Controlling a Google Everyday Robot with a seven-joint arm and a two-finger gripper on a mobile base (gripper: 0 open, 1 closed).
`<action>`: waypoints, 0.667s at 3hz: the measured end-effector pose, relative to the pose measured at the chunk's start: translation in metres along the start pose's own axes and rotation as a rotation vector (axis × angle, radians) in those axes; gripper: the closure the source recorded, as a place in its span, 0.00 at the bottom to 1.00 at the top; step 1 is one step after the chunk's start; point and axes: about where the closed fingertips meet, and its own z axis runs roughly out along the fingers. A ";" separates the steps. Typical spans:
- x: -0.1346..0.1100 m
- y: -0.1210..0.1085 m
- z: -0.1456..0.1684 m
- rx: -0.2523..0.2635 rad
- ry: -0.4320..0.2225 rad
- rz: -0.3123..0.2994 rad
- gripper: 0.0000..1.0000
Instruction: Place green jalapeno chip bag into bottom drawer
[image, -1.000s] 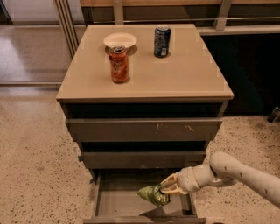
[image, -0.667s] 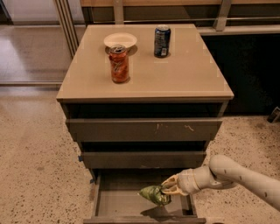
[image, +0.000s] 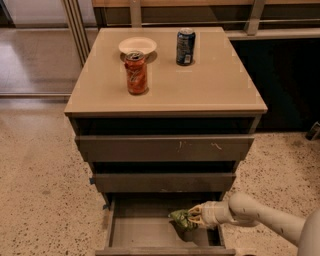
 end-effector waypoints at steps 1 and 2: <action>0.010 -0.004 0.009 0.027 0.021 0.005 1.00; 0.010 -0.004 0.009 0.027 0.021 0.005 1.00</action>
Offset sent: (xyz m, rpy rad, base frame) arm 0.0086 -0.0041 -0.0145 -0.0309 -0.0335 -0.0310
